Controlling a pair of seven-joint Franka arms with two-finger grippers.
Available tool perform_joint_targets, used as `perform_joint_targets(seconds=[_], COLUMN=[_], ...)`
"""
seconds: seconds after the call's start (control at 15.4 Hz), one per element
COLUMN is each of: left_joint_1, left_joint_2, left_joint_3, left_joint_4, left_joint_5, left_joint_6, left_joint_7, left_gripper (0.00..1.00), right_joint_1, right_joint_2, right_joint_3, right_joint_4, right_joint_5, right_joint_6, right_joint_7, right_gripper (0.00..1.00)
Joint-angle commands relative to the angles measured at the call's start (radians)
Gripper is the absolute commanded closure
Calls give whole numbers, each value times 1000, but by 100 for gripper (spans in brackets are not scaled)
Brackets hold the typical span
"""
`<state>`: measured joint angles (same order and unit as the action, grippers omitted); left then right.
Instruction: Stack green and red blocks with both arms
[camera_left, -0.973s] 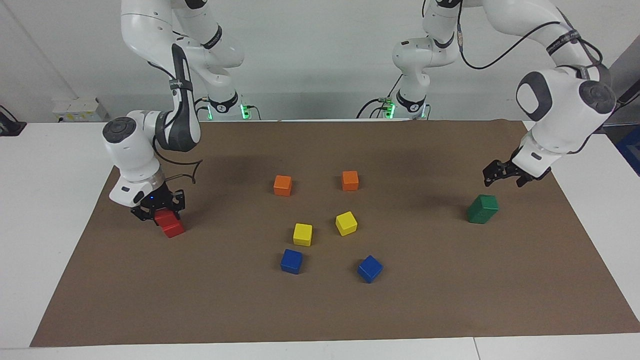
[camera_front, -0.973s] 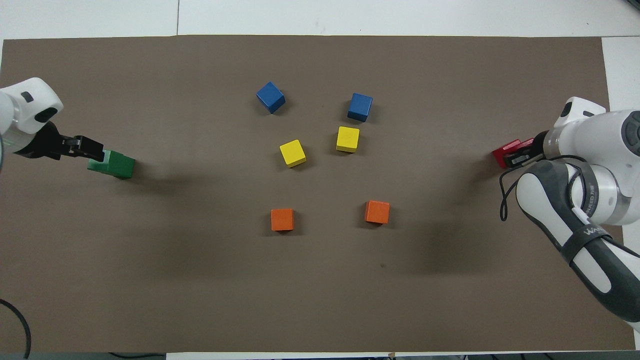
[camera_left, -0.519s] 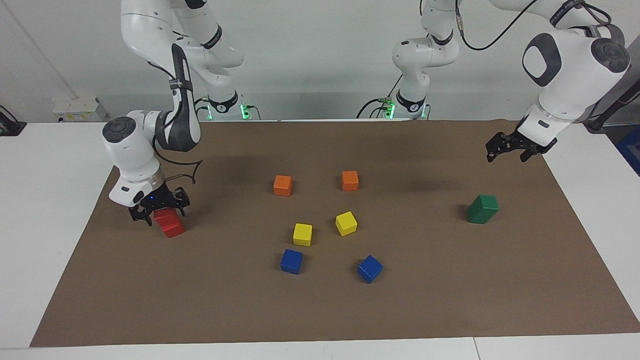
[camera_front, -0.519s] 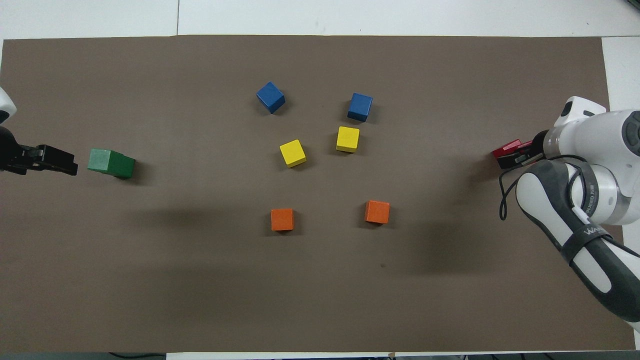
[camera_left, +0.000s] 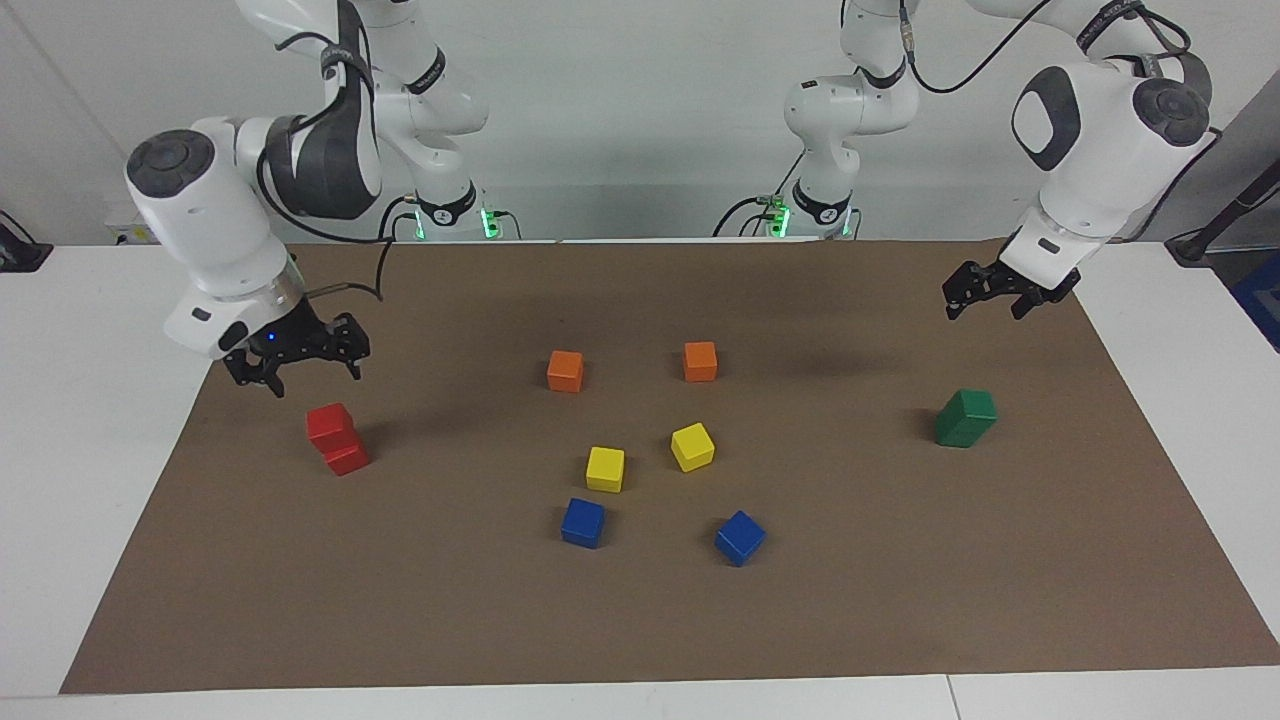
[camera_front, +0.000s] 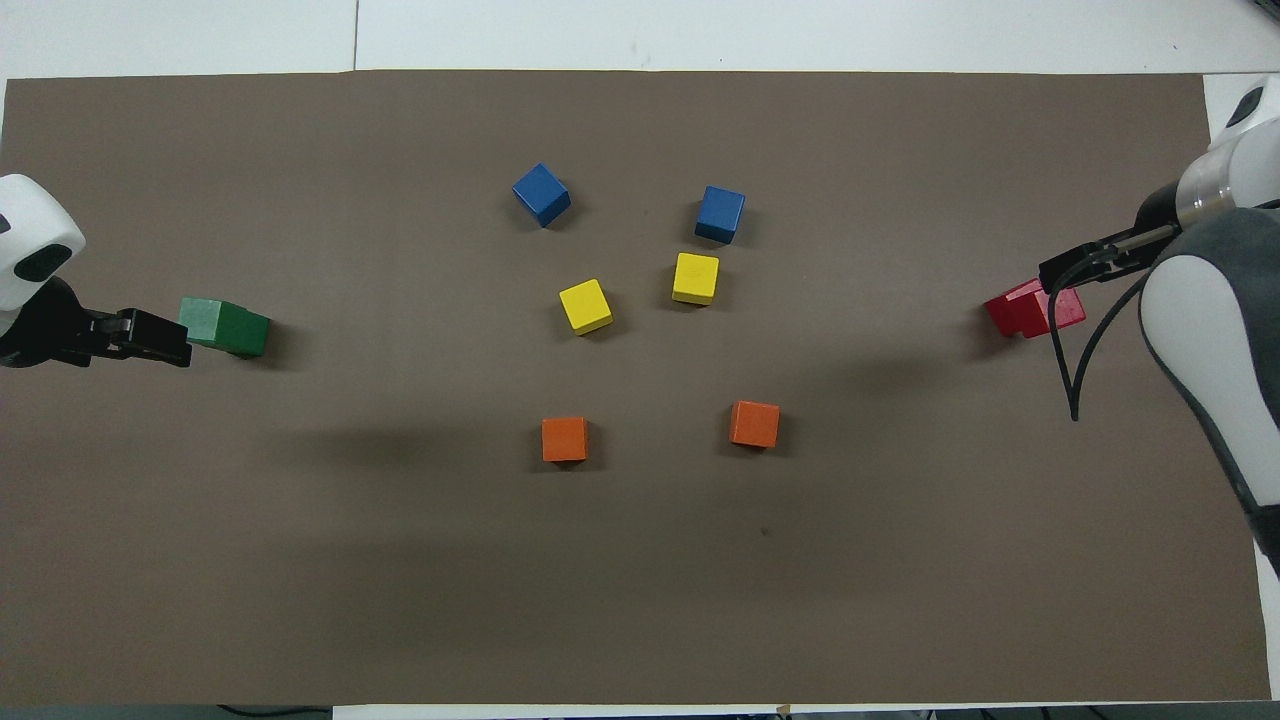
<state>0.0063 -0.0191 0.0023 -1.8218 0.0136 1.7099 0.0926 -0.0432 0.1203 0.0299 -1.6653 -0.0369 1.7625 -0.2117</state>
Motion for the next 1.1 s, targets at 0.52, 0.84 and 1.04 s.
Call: perform_joint_targets(seconds=[0.52, 0.84, 1.04], left_joint_1=[-9, -9, -11], left_joint_2=[-53, -59, -51], left_joint_3=[13, 5, -14], left_joint_4=[-31, 19, 24], left_joint_5=[-4, -3, -1], left_joint_6=[-15, -59, -42], left_joint_7=[-14, -16, -16], left_gripper=[0, 0, 0], right_joint_1=[-4, 63, 63], right_joint_2=[-82, -100, -151], right_joint_3=[25, -8, -10], right_joint_4=[56, 38, -16], right_joint_5=[14, 8, 6], right_joint_6=[-222, -236, -233], right_joint_7=[104, 123, 123], right_gripper=[0, 0, 0])
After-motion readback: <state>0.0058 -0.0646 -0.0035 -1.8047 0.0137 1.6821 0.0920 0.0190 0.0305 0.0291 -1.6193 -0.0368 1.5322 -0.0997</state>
